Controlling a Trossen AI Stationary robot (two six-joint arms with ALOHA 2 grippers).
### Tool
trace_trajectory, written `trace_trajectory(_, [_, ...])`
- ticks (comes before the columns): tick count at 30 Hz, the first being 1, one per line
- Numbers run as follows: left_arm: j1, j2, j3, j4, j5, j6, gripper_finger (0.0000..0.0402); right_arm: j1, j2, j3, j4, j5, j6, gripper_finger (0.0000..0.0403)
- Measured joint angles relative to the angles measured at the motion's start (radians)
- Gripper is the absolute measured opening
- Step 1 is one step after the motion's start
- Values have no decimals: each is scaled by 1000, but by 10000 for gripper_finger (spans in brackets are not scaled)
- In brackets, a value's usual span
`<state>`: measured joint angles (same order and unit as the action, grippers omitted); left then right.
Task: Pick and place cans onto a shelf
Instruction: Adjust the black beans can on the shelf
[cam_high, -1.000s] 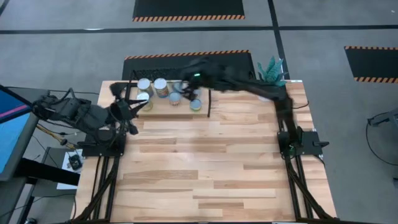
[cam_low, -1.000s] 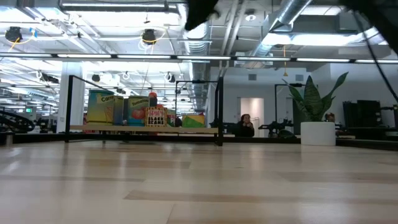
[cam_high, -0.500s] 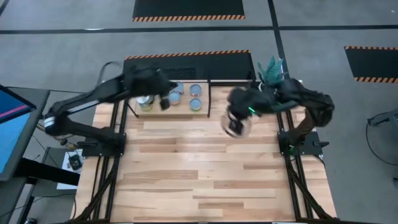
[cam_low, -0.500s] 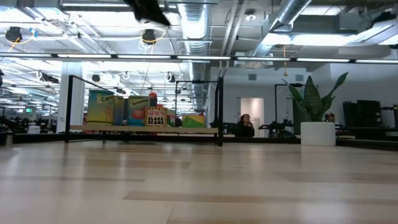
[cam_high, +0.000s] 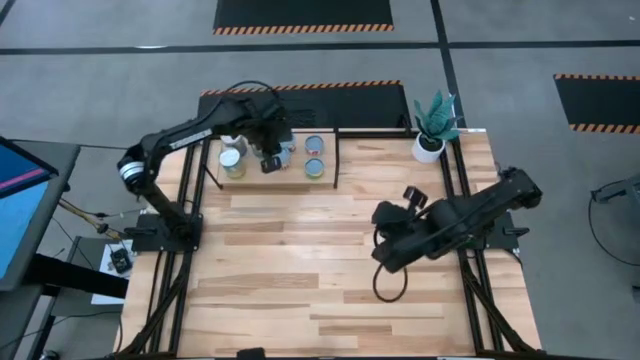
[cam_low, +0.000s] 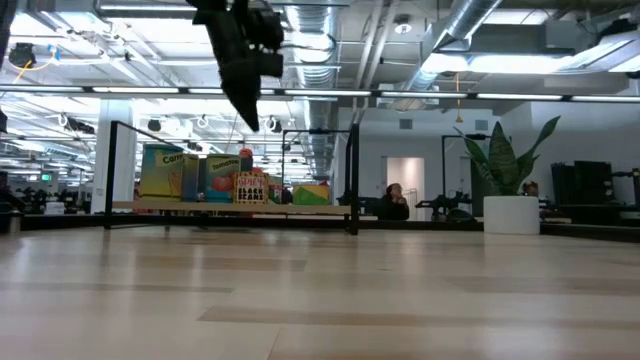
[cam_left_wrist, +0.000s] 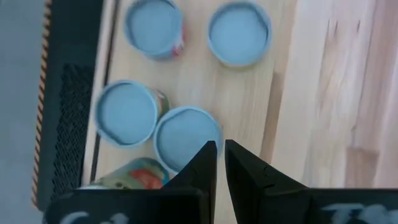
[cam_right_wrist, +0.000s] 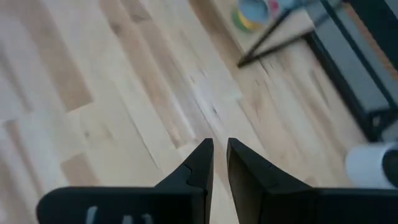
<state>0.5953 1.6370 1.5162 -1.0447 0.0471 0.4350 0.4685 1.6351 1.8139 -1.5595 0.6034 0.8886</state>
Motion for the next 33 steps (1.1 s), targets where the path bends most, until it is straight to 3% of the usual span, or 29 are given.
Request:
trace_trajectory(9, [-1,104,0,0,-63,55,22,34,10,-236,100,-86,144,70])
trace_trajectory(24, [1,192,-1,34,-190,31,22,68,9,-276,188,-78,125,70])
trace_trajectory(33, [-5,226,0,25,-184,15,22,76,9,-276,198,-79,124,70])
